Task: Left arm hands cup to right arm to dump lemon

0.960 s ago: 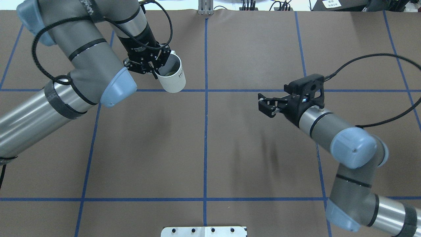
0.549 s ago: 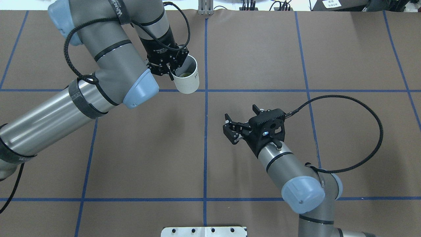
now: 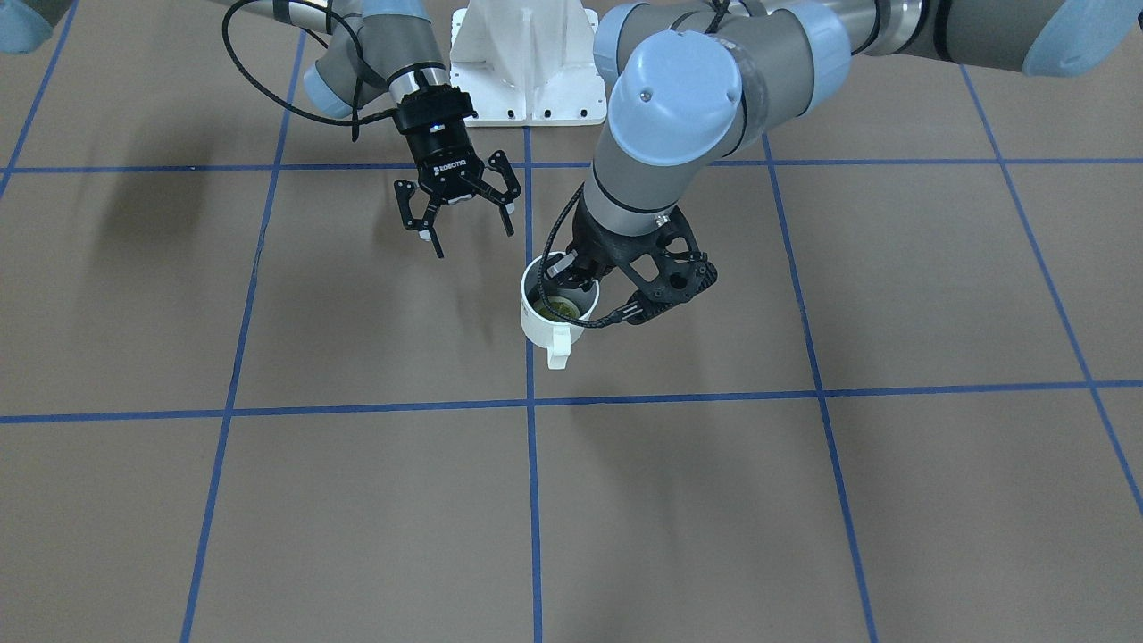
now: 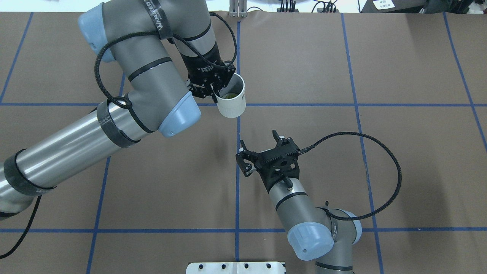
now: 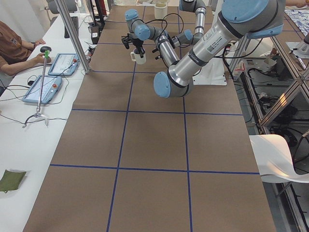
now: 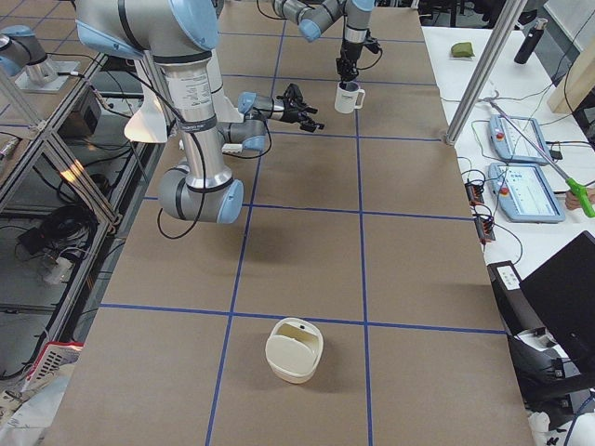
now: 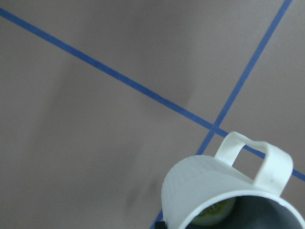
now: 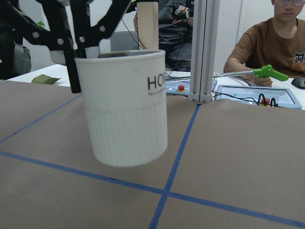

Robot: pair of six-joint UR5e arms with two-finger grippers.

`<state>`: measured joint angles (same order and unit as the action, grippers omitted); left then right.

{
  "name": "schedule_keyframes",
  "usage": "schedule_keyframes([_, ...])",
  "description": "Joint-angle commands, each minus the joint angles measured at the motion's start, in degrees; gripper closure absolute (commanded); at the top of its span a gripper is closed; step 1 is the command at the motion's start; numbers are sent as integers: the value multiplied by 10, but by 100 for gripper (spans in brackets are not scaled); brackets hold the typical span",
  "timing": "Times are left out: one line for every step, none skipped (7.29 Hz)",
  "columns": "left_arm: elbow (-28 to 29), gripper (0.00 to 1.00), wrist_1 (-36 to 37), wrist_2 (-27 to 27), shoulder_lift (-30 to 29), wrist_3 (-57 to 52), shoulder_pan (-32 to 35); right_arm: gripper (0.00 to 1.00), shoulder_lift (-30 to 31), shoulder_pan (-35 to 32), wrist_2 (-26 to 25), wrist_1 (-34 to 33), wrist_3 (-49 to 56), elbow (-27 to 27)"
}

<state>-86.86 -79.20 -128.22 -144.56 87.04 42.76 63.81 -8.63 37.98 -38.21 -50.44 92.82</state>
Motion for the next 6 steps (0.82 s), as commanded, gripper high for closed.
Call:
schedule_keyframes([0, 100, -3, 0, -4, 2, -21, 2, -9, 1, -22, 0, -1, -11])
schedule_keyframes([1, 100, -3, 6, -4, 2, -35, 2, -17, 1, -22, -1, 3, -11])
schedule_keyframes([1, 100, -3, 19, -5, 2, -41, 2, -18, 1, -22, -1, 4, -13])
schedule_keyframes([1, 100, -3, 19, -5, 2, -42, 2, -19, 1, -22, -1, 5, -16])
schedule_keyframes([1, 100, -3, 20, -5, 2, -44, 2, -19, 1, -21, -1, 5, -16])
schedule_keyframes([0, 100, -3, 20, -6, 1, -49, 2, -19, 1, -21, -1, 6, -17])
